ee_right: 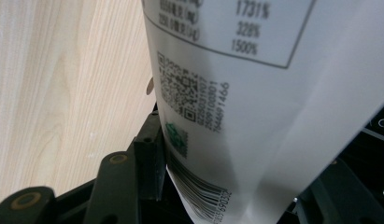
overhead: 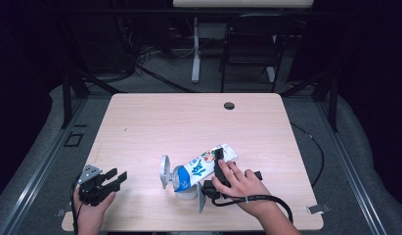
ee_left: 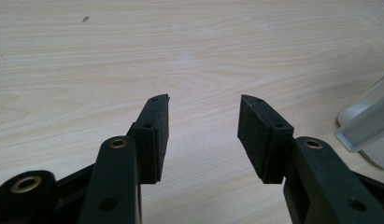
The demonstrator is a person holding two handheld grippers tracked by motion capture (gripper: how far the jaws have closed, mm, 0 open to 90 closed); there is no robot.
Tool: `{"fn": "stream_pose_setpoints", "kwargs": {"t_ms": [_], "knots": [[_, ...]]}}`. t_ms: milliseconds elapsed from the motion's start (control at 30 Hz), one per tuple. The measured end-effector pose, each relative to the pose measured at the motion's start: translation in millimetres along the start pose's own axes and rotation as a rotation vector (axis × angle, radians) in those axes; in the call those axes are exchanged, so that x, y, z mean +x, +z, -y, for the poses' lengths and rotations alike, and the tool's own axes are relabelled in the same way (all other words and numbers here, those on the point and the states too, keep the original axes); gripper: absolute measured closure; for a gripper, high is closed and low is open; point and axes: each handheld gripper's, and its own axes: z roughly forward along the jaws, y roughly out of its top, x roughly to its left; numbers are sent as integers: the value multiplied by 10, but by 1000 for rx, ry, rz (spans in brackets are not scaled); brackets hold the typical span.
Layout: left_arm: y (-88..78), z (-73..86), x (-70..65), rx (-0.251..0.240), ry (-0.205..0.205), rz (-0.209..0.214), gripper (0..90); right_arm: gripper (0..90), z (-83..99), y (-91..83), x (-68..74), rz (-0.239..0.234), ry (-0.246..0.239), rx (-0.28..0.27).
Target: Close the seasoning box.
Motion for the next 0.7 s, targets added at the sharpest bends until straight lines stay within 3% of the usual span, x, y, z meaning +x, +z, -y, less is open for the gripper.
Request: {"fn": "stream_pose_setpoints", "kwargs": {"t_ms": [700], "knots": [[-1, 1, 3, 1, -2, -2, 536, 495, 4, -3, -2, -1, -8, -5]]}}
